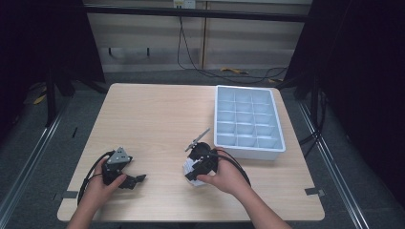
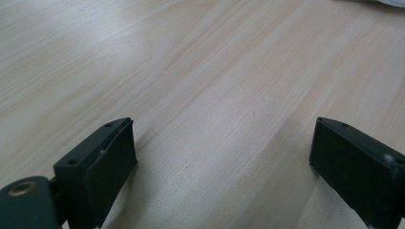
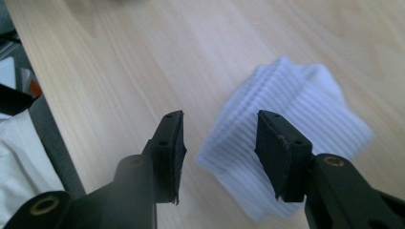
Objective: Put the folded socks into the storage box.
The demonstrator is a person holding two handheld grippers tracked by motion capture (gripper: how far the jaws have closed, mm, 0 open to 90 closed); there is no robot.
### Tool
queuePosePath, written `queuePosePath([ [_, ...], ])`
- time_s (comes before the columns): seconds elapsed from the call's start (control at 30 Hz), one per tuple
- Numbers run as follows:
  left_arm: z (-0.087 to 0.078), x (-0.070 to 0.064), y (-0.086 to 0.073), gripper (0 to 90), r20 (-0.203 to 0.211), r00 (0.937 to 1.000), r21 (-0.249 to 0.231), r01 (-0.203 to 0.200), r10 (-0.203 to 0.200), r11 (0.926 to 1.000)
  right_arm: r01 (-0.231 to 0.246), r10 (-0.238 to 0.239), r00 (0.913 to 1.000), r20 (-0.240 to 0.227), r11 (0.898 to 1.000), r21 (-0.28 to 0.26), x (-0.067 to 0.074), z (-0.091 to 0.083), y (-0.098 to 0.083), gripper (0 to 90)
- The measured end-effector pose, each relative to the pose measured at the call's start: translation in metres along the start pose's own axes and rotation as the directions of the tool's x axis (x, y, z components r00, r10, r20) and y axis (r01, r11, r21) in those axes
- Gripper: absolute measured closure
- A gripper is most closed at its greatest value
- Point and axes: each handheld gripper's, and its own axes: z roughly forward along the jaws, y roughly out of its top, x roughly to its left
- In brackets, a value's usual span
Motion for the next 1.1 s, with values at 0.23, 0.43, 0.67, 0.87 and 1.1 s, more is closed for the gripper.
queuePosePath([
  [0.23, 0.000, 0.000, 0.000, 8.1, -0.001, 1.0000, 0.002, 0.000, 0.000, 1.0000, 0.010, -0.011, 0.9998, 0.018, 0.999, 0.053, -0.002, 0.015, -0.002, 55.5],
  [0.43, 0.000, 0.000, 0.000, 8.1, -0.001, 1.0000, 0.001, 0.000, 0.000, 1.0000, -0.030, 0.027, 0.9982, 0.053, 0.997, 0.069, -0.014, 0.003, -0.020, 54.3],
  [0.67, 0.000, 0.000, 0.000, 8.1, 0.000, 1.0000, 0.000, 0.000, 0.000, 1.0000, -0.076, 0.069, 0.9928, 0.097, 0.995, 0.063, -0.029, -0.014, -0.041, 51.3],
  [0.87, 0.000, 0.000, 0.000, 8.0, 0.000, 1.0000, 0.000, 0.000, 0.000, 1.0000, -0.103, 0.102, 0.9905, 0.093, 0.995, 0.008, -0.037, -0.026, -0.039, 48.0],
  [1.1, 0.000, 0.000, 0.000, 8.1, 0.000, 1.0000, 0.000, 0.001, -0.001, 1.0000, -0.132, 0.134, 0.9883, 0.074, 0.991, -0.026, -0.045, -0.029, -0.028, 45.7],
])
